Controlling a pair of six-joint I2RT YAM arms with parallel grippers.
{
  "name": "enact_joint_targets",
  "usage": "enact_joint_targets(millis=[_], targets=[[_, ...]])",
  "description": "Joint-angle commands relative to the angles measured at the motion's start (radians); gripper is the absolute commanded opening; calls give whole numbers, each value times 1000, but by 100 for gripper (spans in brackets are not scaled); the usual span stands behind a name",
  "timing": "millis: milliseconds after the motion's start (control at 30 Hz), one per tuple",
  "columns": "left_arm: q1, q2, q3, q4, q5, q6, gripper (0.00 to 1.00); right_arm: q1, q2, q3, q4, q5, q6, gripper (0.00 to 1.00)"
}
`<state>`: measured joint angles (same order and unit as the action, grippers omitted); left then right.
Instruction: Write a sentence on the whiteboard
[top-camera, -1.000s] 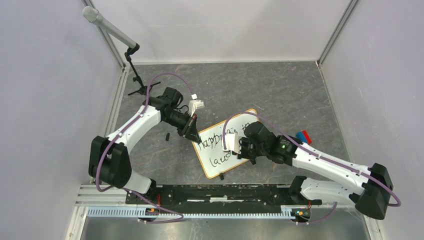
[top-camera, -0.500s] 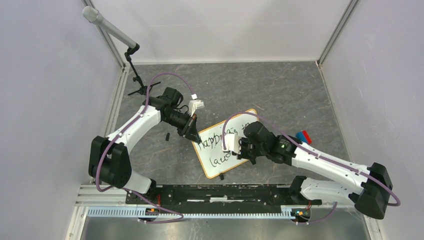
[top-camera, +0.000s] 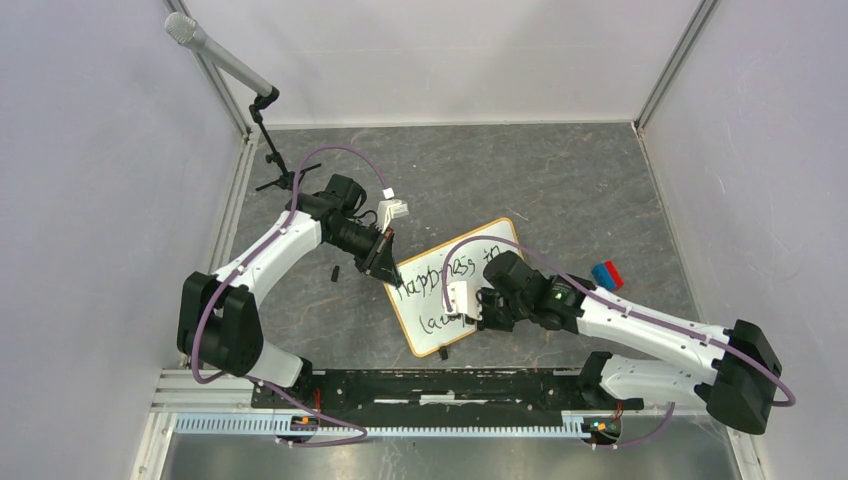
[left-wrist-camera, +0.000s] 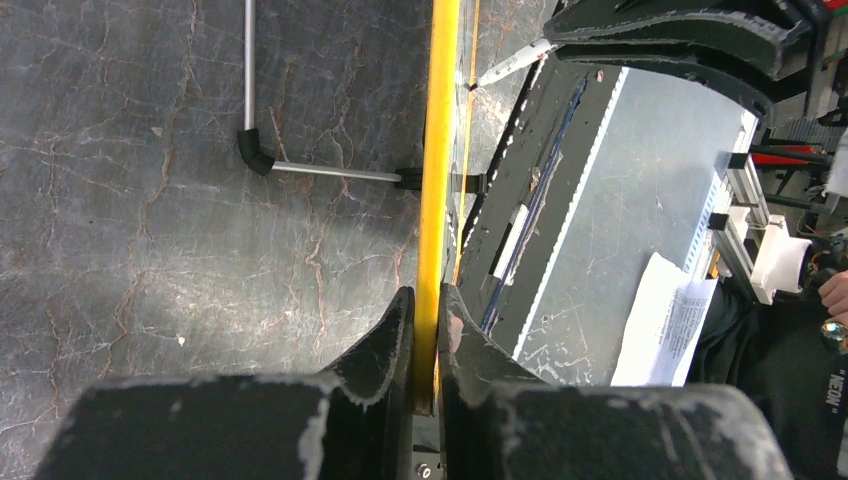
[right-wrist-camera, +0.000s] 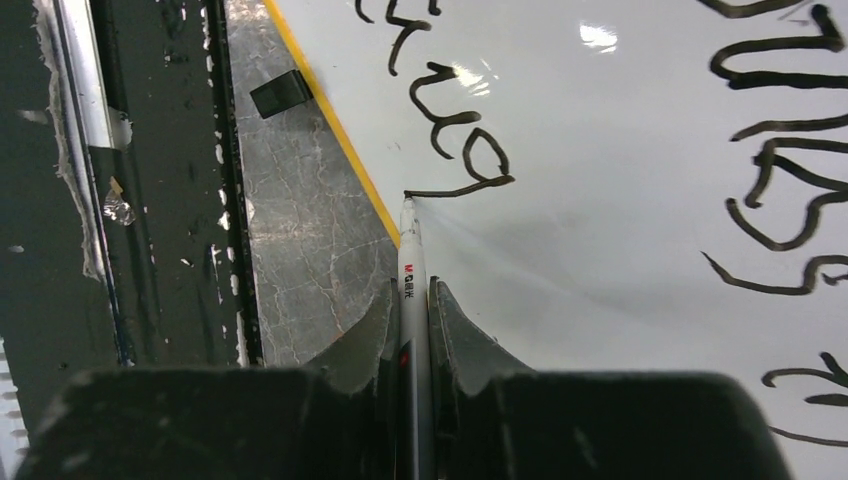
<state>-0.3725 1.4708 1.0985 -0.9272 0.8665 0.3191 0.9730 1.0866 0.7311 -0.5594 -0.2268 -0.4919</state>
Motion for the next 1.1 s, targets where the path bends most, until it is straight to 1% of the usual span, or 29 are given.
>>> enact_joint_targets(millis=[0,367,533,667,867,1067], targets=[[-13,19,-32,-8,-150,-5,2,12,24,-6,25,-12,-10,0],[-14,22,-32,-8,-152,-4,2,35,42,44,56,-47,0,0],[-13,23,-31,-7,-150,-5,2,35,1,81,35,-109,1,0],[-14,26,-31,-7,-146,-4,2,32,-35,94,11,-99,0,0],[-13,12,-34,-7,-143,-2,2,-50,-87,60,-2,-106,9,0],[-13,10,-34,-8,-140,0,2,-110,-144,27,15,-45,14,0]])
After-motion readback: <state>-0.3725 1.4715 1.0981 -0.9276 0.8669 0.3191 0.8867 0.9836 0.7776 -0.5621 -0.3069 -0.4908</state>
